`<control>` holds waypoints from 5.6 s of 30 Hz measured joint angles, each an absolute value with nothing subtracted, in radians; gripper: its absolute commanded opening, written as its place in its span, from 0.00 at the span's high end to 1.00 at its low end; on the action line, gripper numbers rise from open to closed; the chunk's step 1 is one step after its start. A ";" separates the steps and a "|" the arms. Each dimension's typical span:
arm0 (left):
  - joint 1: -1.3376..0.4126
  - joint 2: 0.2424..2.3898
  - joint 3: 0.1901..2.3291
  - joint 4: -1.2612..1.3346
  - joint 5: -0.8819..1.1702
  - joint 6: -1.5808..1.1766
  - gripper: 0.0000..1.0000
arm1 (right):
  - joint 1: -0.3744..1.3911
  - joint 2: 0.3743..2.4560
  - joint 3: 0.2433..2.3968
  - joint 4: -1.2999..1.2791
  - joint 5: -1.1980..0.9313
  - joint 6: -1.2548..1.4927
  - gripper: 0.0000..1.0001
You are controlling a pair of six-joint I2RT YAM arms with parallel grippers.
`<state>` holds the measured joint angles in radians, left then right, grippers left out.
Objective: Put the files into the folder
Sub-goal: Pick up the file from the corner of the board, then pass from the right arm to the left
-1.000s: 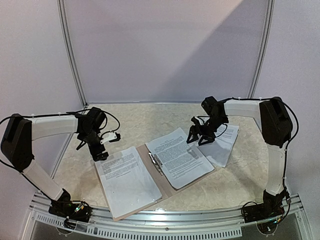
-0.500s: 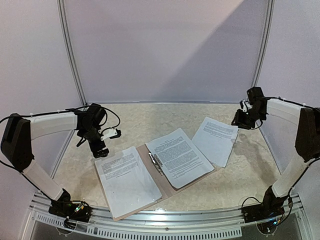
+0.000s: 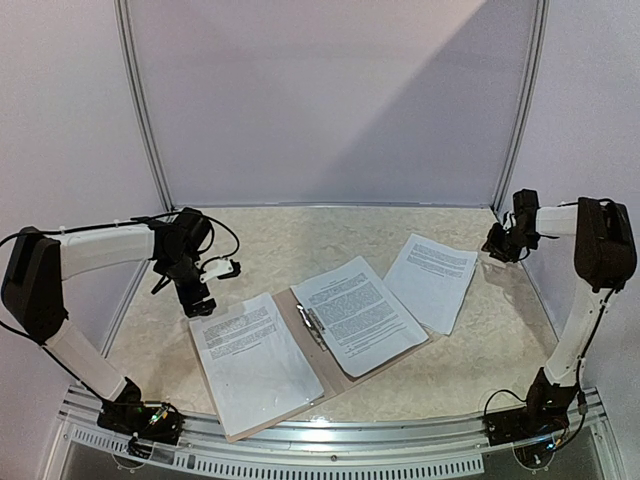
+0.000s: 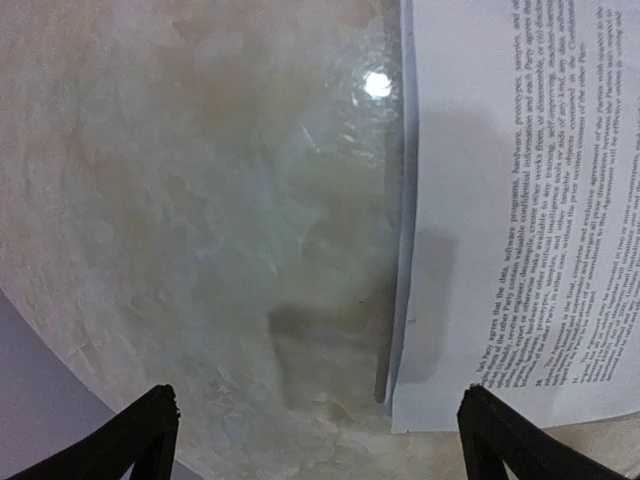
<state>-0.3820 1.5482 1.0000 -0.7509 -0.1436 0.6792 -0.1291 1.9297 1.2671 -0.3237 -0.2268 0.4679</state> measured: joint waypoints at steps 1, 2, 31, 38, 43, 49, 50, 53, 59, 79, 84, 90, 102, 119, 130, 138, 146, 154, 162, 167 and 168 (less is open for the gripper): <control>-0.382 1.548 1.000 -0.752 -0.145 0.679 0.00 | -0.129 1.953 1.284 -0.318 -0.233 0.468 0.72; -0.382 1.548 1.000 -0.754 -0.147 0.679 0.00 | -0.129 1.979 1.304 -0.314 -0.242 0.469 0.72; -0.382 1.548 1.009 -0.768 -0.150 0.676 0.01 | -0.129 2.103 1.312 -0.112 -0.557 0.552 0.79; -0.382 1.548 1.009 -0.768 -0.147 0.676 0.01 | -0.123 2.102 1.264 -0.112 -0.579 0.545 0.95; -0.382 1.549 1.009 -0.772 -0.144 0.676 0.01 | -0.118 2.100 1.264 -0.113 -0.601 0.533 1.00; -0.382 1.528 1.033 -0.815 -0.104 0.677 0.01 | -0.115 2.007 1.264 -0.140 -0.592 0.496 1.00; -0.382 1.518 1.050 -0.827 -0.094 0.677 0.01 | -0.115 1.978 1.264 -0.143 -0.588 0.489 1.00; -0.382 1.489 1.129 -0.862 -0.061 0.677 0.01 | -0.110 1.849 1.264 -0.151 -0.576 0.455 1.00; -0.382 1.454 1.374 -0.935 0.040 0.681 0.01 | -0.047 1.557 1.288 -0.179 -0.595 0.328 1.00; -0.635 1.293 1.739 -1.065 0.317 0.760 0.01 | 0.814 1.695 1.806 -0.449 -0.775 -0.033 1.00; -0.653 1.305 1.750 -1.126 0.468 0.783 0.10 | 0.831 1.722 1.812 -0.438 -0.775 -0.032 1.00; -0.682 1.322 1.716 -1.142 0.523 0.794 0.53 | 0.831 1.722 1.813 -0.411 -0.773 -0.032 1.00; -0.718 1.343 1.655 -1.127 0.424 0.774 0.50 | 0.831 1.722 1.813 -0.411 -0.784 -0.056 1.00; -0.724 1.429 1.742 -1.023 0.189 0.766 0.54 | 0.831 1.718 1.792 -0.404 -0.805 -0.067 1.00; -0.732 1.444 1.724 -1.028 0.263 0.753 0.67 | 0.831 1.699 1.788 -0.443 -0.788 -0.122 1.00; -0.733 1.454 1.791 -1.031 0.220 0.758 0.50 | 0.831 1.675 1.787 -0.488 -0.795 -0.165 1.00; -0.733 1.488 1.822 -1.010 0.226 0.751 0.32 | 0.831 1.667 1.787 -0.508 -0.798 -0.178 1.00; -0.743 1.523 1.813 -1.040 0.363 0.737 1.00 | 0.831 1.644 1.751 -0.501 -0.757 -0.189 1.00; -0.751 1.520 1.813 -1.093 0.440 0.751 1.00 | 0.831 1.611 1.684 -0.457 -0.659 -0.180 0.49; -0.751 1.505 1.819 -1.103 0.450 0.752 1.00 | 0.831 1.570 1.578 -0.413 -0.591 -0.205 0.34; -0.751 1.498 1.819 -1.104 0.448 0.752 1.00 | 0.831 1.560 1.550 -0.407 -0.589 -0.217 0.37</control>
<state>-0.7509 1.4982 1.8187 -1.1038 0.4484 0.7525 0.8310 1.5597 1.5497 -0.4072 -0.5888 -0.2169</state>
